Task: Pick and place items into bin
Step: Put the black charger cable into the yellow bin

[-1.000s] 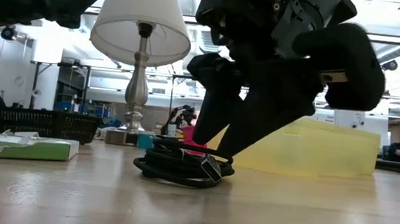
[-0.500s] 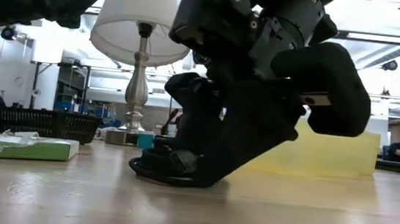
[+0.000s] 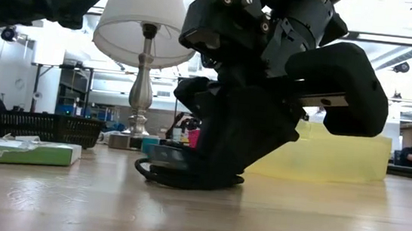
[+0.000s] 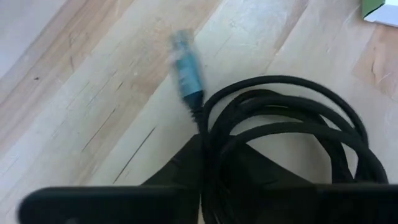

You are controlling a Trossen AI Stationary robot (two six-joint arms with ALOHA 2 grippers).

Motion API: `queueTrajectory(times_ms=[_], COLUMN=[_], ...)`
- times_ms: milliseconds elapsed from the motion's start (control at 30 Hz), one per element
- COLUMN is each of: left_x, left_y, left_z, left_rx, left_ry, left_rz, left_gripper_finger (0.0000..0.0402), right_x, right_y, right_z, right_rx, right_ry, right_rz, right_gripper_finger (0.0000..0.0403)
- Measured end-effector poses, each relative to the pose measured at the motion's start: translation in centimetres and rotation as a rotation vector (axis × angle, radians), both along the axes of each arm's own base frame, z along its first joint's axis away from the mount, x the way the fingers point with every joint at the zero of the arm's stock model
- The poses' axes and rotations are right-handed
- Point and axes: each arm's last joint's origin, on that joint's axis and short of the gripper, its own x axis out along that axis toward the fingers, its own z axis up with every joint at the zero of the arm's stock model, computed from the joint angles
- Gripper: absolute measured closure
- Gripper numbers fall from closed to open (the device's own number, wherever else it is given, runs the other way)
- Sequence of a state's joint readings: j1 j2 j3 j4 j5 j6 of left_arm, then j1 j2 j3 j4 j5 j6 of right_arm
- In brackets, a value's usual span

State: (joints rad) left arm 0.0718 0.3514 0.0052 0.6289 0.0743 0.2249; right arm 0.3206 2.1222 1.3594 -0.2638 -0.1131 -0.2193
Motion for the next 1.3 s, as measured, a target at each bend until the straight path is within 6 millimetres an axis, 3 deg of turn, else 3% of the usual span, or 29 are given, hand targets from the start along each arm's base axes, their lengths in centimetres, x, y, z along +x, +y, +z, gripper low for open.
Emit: queueTrajectory(times_ms=[167, 567, 700, 833, 1133, 1300], left_x=[0.0, 0.0, 0.0, 0.0, 0.0, 0.0], left_y=[0.0, 0.0, 0.0, 0.0, 0.0, 0.0], left_z=[0.0, 0.0, 0.0, 0.0, 0.0, 0.0], left_rx=[0.000, 0.000, 0.000, 0.000, 0.000, 0.000], left_ry=[-0.001, 0.000, -0.001, 0.001, 0.000, 0.000], left_rz=[0.000, -0.001, 0.000, 0.000, 0.000, 0.000], left_gripper_finger=[0.0245, 0.0245, 0.0245, 0.0245, 0.0245, 0.0245], right_x=[0.2, 0.9, 0.8, 0.1, -2.2, -4.6], right_y=[0.2, 0.3, 0.0, -0.5, -1.0, -2.0], right_z=[0.4, 4.0, 5.3, 6.5, 12.3, 13.5], right_rx=[-0.002, -0.051, -0.147, -0.195, -0.158, -0.164], right_ry=[0.002, 0.111, 0.125, 0.142, 0.037, 0.019], right_rz=[0.000, -0.011, -0.079, -0.147, -0.209, -0.234], right_gripper_finger=[0.0386, 0.0385, 0.0385, 0.0385, 0.0385, 0.0385])
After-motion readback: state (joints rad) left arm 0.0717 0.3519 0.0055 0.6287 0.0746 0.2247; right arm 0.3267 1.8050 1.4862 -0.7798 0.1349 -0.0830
